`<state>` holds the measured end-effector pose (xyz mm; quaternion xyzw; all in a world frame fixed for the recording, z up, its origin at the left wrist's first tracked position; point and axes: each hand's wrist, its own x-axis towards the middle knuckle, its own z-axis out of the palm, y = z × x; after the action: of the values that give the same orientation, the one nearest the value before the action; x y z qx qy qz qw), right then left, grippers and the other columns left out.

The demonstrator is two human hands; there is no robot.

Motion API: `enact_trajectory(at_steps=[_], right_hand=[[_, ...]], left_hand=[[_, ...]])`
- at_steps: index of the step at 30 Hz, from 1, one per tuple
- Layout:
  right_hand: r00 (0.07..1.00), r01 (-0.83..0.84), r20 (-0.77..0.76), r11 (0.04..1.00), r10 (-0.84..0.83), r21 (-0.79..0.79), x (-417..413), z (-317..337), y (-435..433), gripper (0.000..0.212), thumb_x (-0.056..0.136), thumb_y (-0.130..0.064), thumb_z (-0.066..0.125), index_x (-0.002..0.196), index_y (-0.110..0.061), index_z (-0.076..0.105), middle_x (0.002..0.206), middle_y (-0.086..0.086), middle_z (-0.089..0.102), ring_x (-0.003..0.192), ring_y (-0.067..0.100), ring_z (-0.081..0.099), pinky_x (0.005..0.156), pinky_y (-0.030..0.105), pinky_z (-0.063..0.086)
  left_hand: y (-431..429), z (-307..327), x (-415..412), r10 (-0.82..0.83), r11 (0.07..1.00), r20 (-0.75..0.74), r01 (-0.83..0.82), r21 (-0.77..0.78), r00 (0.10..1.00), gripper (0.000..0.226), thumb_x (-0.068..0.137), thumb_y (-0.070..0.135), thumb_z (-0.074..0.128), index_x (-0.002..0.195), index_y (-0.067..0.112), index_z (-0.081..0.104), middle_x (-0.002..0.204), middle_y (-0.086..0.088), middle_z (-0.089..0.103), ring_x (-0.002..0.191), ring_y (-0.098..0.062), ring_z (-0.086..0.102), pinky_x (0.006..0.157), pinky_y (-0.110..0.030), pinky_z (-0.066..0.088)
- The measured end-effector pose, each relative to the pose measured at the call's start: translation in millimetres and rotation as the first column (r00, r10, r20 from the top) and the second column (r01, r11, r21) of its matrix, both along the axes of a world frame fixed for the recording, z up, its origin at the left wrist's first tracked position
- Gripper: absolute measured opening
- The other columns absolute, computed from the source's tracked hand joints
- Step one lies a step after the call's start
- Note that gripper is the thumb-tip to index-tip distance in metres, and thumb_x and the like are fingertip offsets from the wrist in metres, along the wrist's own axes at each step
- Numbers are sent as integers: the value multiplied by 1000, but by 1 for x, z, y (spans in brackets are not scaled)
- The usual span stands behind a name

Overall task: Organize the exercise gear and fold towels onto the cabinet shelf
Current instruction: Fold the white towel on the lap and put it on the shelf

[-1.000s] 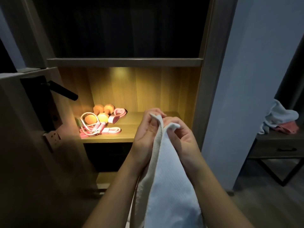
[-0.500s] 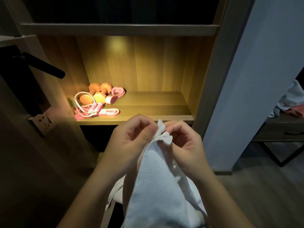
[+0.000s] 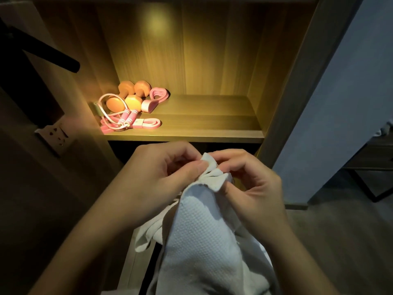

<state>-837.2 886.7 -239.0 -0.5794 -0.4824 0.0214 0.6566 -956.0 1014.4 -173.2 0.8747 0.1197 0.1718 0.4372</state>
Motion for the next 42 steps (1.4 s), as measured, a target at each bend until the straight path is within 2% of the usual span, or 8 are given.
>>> enact_trajectory(at_steps=[7,12,15,20,23,28,35,42], right_hand=[[992,39,124,999,-39,-3,3,-5,2,14,82,-21,69,94,-16,66,103,-2,69,99,11,65,81,27,55],[999,51,4,999,-51,6,-1,-10,-1,21,78,-28,74,93,-21,62,99,-4,71,96,13,68,73,31,58],[995,63,79,998,-61,-24,1,-10,0,21,79,-25,73,95,-21,60,102,-2,71,96,13,68,71,35,59],[957,106,264,993,-118,59,0,-9,2,16,81,-17,70,96,-17,65,114,5,61,111,19,59,89,30,51],[927,111,347,988,-143,109,-3,-11,0,10,81,-10,68,90,-13,66,99,3,63,96,18,59,77,32,51],[980,-15,197,995,34,-97,-2,-8,-9,9,92,-19,57,95,-21,65,88,-13,64,80,-1,61,67,12,44],[1000,3,6,970,-2,-244,0,-3,-1,15,90,-41,56,92,-27,56,75,-9,62,65,10,60,52,19,45],[973,149,199,980,-121,-129,-1,-5,5,16,89,-27,59,85,-11,59,87,-5,52,79,8,52,67,15,41]], left_hand=[[5,-2,3,-69,996,-93,63,-68,993,34,77,48,54,97,28,74,88,12,72,86,-8,68,71,-27,56],[6,-7,2,-120,988,-106,108,-111,987,33,79,46,57,97,25,74,90,7,73,87,-12,69,72,-30,58],[9,-8,1,-140,987,-147,125,-106,979,39,73,53,59,97,26,73,92,10,73,88,-7,69,74,-27,58],[5,-12,3,-77,997,-175,76,-10,982,44,72,60,48,95,29,70,85,11,71,82,-5,67,68,-25,54],[2,-17,5,-44,998,-160,37,-43,986,50,71,62,44,92,24,69,82,4,70,77,-11,66,68,-38,56],[8,-19,3,17,997,-135,-26,-68,991,50,74,59,44,91,20,69,84,0,68,82,-17,65,74,-50,54],[4,-16,4,11,999,-148,-18,-51,989,44,76,57,45,92,24,69,85,5,69,82,-13,66,75,-46,56],[2,-16,6,11,999,-149,-18,-41,989,47,76,58,43,91,22,69,82,2,67,80,-17,64,71,-50,53]])
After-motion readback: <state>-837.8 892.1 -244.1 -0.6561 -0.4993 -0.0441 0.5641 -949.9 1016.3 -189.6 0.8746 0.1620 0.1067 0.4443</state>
